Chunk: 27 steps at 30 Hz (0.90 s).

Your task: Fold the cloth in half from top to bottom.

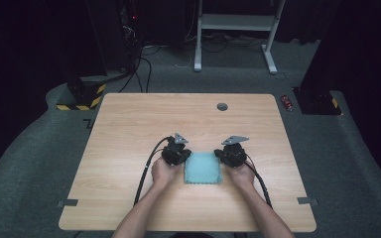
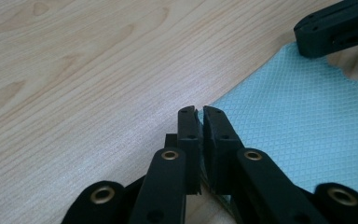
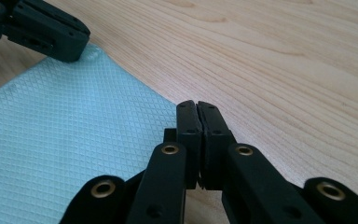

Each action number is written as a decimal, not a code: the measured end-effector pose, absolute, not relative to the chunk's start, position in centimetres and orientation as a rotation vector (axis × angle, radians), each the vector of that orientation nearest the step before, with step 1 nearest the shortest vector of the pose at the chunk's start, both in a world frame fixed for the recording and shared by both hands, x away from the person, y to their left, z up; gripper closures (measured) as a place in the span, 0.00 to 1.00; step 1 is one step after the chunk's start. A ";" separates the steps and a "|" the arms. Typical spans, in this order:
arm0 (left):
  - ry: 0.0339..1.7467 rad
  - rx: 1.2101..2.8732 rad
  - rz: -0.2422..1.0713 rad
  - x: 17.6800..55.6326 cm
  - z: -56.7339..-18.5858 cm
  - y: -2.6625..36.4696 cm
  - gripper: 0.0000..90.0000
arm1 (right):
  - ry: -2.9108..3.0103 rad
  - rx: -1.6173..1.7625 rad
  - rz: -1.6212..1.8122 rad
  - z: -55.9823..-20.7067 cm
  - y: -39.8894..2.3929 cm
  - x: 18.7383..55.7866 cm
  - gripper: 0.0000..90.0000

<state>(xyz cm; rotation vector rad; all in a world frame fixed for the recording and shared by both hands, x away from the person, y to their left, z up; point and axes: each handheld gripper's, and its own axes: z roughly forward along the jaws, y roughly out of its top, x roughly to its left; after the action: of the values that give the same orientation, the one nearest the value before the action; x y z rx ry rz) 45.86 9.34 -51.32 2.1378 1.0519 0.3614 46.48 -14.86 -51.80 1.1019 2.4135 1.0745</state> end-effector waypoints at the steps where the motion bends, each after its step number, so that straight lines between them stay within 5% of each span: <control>1: 1.052 2.138 0.361 45.9 -51.3 9.3 0.95 | 2.413 1.102 1.074 -51.8 -14.9 46.5 0.98; 5: 1.063 2.125 0.364 46.0 -51.4 9.4 0.92 | 2.407 1.112 1.076 -51.9 -14.8 46.5 0.96; 15: 1.064 2.037 0.376 44.6 -50.0 11.0 0.65 | 2.371 1.145 1.160 -50.8 -16.2 45.8 0.78; 27: 1.069 1.959 0.409 42.0 -48.8 13.8 0.55 | 2.272 1.199 1.269 -49.3 -18.7 44.1 0.73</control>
<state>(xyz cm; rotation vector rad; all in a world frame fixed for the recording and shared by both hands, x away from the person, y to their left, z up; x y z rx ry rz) 42.01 13.83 -48.81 1.9589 1.0689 0.4091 44.13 -18.73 -49.28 1.1986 2.2719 1.2687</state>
